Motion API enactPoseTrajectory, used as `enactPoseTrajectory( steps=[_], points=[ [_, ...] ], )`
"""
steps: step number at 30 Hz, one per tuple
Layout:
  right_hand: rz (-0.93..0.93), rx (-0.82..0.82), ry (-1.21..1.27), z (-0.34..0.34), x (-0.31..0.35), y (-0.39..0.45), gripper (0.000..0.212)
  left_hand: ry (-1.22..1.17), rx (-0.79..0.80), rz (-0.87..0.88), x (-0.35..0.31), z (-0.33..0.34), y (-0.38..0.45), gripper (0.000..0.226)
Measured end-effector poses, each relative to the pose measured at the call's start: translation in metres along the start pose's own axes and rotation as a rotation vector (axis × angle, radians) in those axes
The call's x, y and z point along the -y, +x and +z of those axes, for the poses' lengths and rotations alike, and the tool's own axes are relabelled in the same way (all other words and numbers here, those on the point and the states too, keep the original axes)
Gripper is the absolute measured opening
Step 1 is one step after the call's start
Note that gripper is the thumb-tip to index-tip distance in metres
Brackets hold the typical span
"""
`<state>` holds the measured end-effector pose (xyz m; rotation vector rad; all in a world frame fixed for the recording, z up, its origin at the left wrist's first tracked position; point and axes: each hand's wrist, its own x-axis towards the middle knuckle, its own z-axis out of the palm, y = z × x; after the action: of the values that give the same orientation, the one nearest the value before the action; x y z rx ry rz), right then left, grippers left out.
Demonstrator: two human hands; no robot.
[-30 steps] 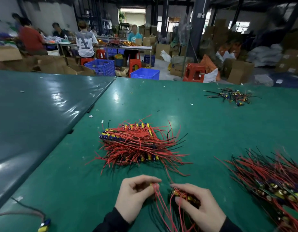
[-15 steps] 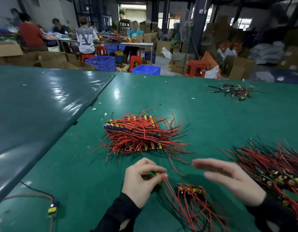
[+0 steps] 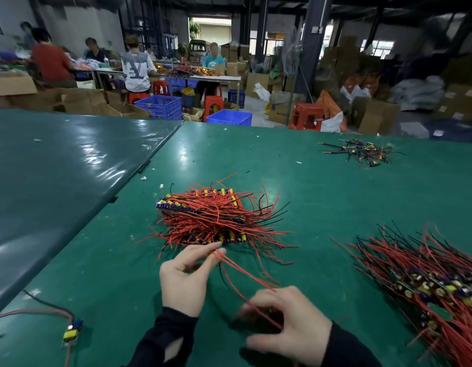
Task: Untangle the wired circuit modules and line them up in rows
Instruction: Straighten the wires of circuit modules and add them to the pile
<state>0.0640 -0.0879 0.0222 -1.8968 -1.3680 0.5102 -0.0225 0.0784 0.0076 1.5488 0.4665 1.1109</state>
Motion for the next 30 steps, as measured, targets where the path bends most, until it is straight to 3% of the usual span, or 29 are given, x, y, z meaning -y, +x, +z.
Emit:
enactPoseTrajectory(
  steps=[4,6,8,10,14,18,26,30],
  points=[
    [-0.008,0.024,1.049,-0.030,0.001,-0.005,0.058,-0.052,0.079,0.018,-0.010,0.004,-0.007,0.015],
    [0.065,-0.101,1.339,-0.039,0.002,-0.004,0.067,-0.059,0.127,0.041,-0.016,0.007,-0.013,0.014],
    [0.199,-0.190,1.203,-0.029,0.007,0.000,0.058,-0.041,0.151,0.079,-0.019,0.010,-0.018,0.014],
    [0.268,-0.171,1.071,-0.011,0.015,0.005,0.039,0.011,0.164,0.122,-0.018,0.013,-0.024,0.015],
    [0.281,-0.097,1.104,0.010,0.022,0.009,0.010,0.004,0.196,0.061,-0.018,0.016,-0.027,0.013],
    [0.274,-0.083,1.041,0.009,0.015,0.009,0.011,-0.172,0.398,-0.136,-0.019,0.009,-0.016,0.009],
    [0.190,0.071,0.876,0.008,0.022,0.003,0.024,-0.375,0.827,-0.438,-0.022,-0.005,-0.004,0.037],
    [0.135,0.161,0.958,0.004,0.027,0.001,0.025,-0.527,0.891,-0.524,-0.020,-0.007,-0.007,0.034]
  ],
)
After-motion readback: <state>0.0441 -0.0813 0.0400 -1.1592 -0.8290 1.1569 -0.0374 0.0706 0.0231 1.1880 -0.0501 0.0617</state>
